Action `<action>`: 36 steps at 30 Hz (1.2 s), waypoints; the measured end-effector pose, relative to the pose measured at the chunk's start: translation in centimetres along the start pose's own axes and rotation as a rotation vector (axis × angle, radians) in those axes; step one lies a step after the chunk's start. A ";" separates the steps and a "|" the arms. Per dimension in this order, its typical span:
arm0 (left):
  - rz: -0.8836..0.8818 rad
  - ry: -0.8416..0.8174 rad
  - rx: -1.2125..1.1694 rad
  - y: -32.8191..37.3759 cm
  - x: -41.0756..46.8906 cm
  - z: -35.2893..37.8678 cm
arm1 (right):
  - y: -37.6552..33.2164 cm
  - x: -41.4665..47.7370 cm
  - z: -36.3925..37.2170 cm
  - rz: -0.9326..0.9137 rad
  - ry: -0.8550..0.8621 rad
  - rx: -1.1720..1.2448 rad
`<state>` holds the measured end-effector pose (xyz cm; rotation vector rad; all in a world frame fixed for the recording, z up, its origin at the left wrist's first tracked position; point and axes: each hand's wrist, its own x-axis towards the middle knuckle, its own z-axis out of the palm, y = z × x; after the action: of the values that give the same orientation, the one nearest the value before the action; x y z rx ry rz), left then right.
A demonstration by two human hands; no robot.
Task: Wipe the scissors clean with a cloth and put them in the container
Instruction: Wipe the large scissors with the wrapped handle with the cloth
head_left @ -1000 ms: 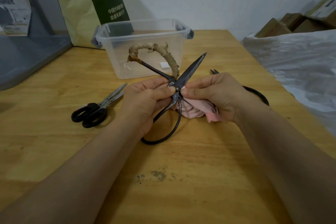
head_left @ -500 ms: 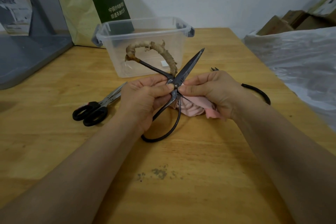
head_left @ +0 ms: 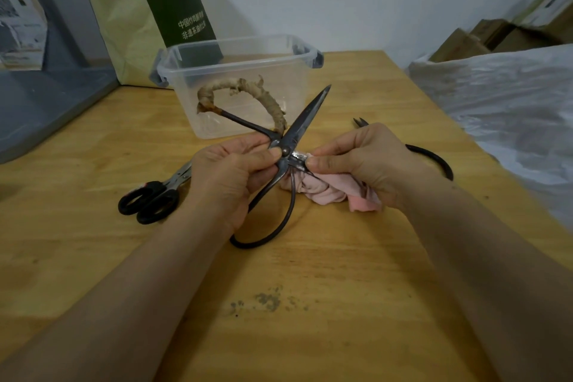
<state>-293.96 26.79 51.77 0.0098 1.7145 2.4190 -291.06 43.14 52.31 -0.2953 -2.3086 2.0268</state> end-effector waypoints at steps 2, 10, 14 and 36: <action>0.004 -0.021 0.001 -0.1 -0.2 0.3 | 0.2 0.1 0.7 0.004 0.025 0.063; -0.003 -0.006 0.012 -0.1 -0.3 0.5 | -0.6 0.2 -0.3 0.029 -0.068 -0.104; -0.005 0.012 -0.011 0.1 -0.3 0.3 | -0.8 0.1 -1.5 0.055 -0.053 -0.238; -0.013 -0.041 -0.045 0.1 -0.4 0.6 | -0.7 0.1 -0.6 -0.054 -0.007 -0.231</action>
<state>-293.47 27.27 52.11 0.0421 1.6370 2.4307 -291.15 43.62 53.06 -0.2329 -2.5281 1.7411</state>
